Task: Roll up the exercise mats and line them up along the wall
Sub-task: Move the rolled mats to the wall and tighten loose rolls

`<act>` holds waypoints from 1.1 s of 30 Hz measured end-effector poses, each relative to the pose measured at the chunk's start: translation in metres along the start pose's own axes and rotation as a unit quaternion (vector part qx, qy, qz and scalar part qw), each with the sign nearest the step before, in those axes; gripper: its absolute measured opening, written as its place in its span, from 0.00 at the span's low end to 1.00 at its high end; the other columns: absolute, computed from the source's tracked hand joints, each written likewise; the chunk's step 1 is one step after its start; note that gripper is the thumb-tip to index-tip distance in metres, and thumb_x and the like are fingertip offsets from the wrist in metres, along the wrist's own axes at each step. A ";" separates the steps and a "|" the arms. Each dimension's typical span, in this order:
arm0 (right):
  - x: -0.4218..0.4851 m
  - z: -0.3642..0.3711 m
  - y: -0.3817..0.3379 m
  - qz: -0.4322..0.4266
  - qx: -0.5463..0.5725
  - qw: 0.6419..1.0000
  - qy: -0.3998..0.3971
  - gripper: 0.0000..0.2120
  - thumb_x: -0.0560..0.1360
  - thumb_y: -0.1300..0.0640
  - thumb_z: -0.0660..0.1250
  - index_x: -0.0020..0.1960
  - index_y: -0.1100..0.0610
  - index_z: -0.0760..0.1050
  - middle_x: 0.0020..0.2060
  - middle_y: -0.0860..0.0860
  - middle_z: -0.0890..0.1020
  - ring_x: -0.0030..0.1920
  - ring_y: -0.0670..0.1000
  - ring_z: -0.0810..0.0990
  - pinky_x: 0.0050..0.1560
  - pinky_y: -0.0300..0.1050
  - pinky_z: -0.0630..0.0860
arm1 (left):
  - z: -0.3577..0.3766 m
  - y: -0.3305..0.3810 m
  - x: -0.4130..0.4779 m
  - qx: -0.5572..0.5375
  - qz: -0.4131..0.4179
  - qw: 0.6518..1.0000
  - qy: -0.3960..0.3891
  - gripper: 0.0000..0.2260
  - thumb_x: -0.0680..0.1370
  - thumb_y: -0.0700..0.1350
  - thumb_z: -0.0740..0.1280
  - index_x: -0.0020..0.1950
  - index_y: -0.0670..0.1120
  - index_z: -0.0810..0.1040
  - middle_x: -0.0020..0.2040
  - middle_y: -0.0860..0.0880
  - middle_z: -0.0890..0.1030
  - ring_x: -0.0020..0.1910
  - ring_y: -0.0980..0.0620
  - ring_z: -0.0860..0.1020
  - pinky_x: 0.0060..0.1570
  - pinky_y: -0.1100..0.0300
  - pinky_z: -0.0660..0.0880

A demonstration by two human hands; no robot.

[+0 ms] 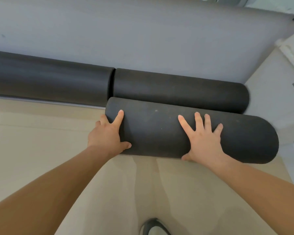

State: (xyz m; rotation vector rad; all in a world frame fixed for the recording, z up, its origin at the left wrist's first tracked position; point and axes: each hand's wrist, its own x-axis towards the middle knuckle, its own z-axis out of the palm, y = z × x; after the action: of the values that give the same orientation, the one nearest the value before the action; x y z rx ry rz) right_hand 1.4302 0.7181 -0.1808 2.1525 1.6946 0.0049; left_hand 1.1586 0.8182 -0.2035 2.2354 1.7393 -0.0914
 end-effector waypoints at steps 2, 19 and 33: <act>0.009 -0.010 0.002 0.004 0.009 1.000 -0.013 0.74 0.57 0.25 0.78 0.79 0.38 0.25 0.83 0.60 0.44 0.81 0.69 0.45 0.73 0.78 0.57 | -0.001 -0.008 -0.003 -0.042 0.008 0.999 0.000 0.50 0.76 0.62 0.75 0.84 0.62 0.41 0.79 0.44 0.60 0.74 0.41 0.68 0.66 0.44 0.78; 0.001 -0.111 -0.202 -0.300 0.066 0.951 0.042 0.26 0.79 0.36 0.63 0.72 0.48 0.71 0.66 0.50 0.75 0.67 0.55 0.74 0.56 0.53 0.75 | -0.037 -0.160 -0.101 -0.151 -0.081 0.984 -0.049 0.39 0.80 0.56 0.73 0.85 0.54 0.56 0.81 0.51 0.68 0.77 0.49 0.70 0.73 0.49 0.72; -0.162 -0.176 -0.494 -0.520 0.185 0.830 -0.080 0.17 0.77 0.40 0.69 0.60 0.48 0.81 0.54 0.43 0.81 0.55 0.47 0.80 0.59 0.50 0.80 | -0.038 -0.349 -0.411 -0.276 -0.318 0.907 -0.015 0.22 0.79 0.56 0.73 0.73 0.59 0.76 0.65 0.58 0.80 0.60 0.61 0.81 0.62 0.61 0.77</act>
State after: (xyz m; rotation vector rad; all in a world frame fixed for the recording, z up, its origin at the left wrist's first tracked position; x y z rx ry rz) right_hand 0.8834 0.7119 -0.1327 1.0848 2.6660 -0.8283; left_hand 0.7123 0.5197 -0.1399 1.2185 2.0804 0.2017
